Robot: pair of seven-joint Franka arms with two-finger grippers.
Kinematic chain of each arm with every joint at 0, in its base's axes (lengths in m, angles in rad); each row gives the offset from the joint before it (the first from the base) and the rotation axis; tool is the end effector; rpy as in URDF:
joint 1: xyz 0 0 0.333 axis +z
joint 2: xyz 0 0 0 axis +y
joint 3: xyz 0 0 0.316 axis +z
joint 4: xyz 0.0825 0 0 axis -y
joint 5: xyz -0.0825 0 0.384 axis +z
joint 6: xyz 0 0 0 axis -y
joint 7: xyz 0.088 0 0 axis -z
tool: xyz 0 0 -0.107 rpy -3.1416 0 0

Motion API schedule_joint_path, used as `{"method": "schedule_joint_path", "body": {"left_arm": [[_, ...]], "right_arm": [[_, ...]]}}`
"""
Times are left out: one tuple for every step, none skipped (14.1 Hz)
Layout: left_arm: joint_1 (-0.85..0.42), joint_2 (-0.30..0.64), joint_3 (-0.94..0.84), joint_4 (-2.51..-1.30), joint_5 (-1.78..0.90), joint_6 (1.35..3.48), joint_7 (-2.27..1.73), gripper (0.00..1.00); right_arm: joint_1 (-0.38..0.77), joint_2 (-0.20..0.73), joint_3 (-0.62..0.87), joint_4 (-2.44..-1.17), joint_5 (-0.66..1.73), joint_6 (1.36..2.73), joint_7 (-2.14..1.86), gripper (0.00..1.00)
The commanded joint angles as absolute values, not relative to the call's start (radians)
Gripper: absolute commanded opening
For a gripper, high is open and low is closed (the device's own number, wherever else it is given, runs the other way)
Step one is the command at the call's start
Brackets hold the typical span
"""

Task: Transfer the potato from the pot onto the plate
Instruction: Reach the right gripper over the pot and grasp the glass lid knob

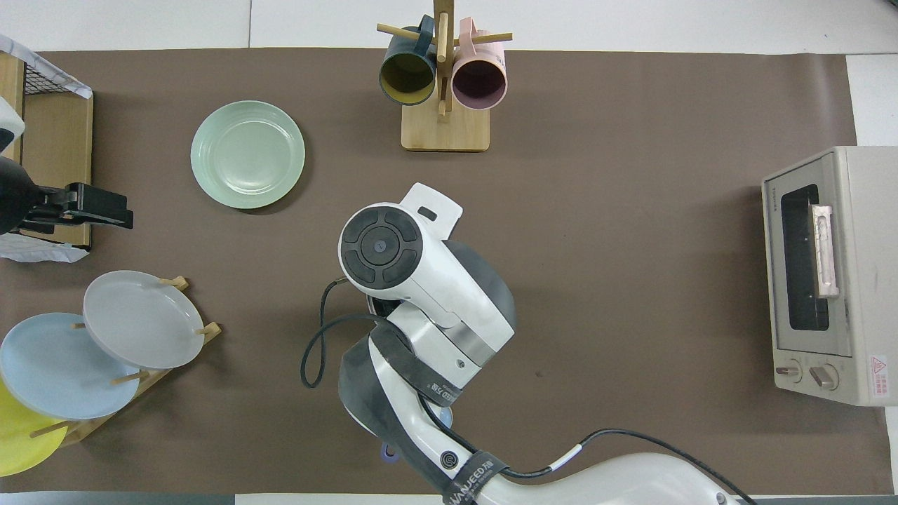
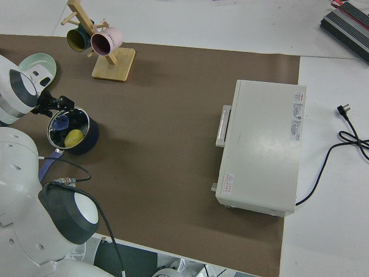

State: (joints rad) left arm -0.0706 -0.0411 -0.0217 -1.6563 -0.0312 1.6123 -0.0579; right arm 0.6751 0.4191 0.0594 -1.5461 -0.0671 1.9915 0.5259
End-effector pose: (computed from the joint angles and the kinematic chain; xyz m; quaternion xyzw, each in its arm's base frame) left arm 0.5418 -0.0536 0.6103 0.9997 -0.0165 -0.0026 0.0150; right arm 0.5118 0.4493 0.4125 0.9931 0.1146 0.0220 0.0072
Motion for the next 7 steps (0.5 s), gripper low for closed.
{"method": "schedule_joint_path", "body": {"left_arm": [[-0.058,-0.067,-0.031,-1.683,-0.020,1.618,-0.051,1.00],[-0.060,-0.067,-0.031,-1.683,-0.020,1.626,-0.055,1.00],[-0.058,-0.066,-0.031,-1.680,-0.020,1.626,-0.058,1.00],[-0.058,-0.066,-0.031,-1.680,-0.020,1.629,-0.057,1.00],[-0.058,-0.064,-0.031,-1.680,-0.020,1.644,-0.057,1.00],[-0.058,-0.064,-0.031,-1.681,-0.020,1.654,-0.055,1.00],[-0.058,-0.064,-0.031,-1.681,-0.020,1.654,-0.052,1.00]], "right_arm": [[0.672,0.382,0.064,-1.595,-0.068,2.003,0.526,1.00],[0.672,0.380,0.064,-1.603,-0.066,2.005,0.526,1.00],[0.676,0.374,0.064,-1.611,-0.066,2.006,0.526,1.00],[0.676,0.370,0.064,-1.626,-0.064,2.014,0.526,1.00],[0.676,0.370,0.064,-1.632,-0.063,2.019,0.526,1.00],[0.676,0.368,0.064,-1.635,-0.063,2.017,0.525,0.99],[0.676,0.367,0.064,-1.637,-0.063,2.017,0.525,0.96]]}}
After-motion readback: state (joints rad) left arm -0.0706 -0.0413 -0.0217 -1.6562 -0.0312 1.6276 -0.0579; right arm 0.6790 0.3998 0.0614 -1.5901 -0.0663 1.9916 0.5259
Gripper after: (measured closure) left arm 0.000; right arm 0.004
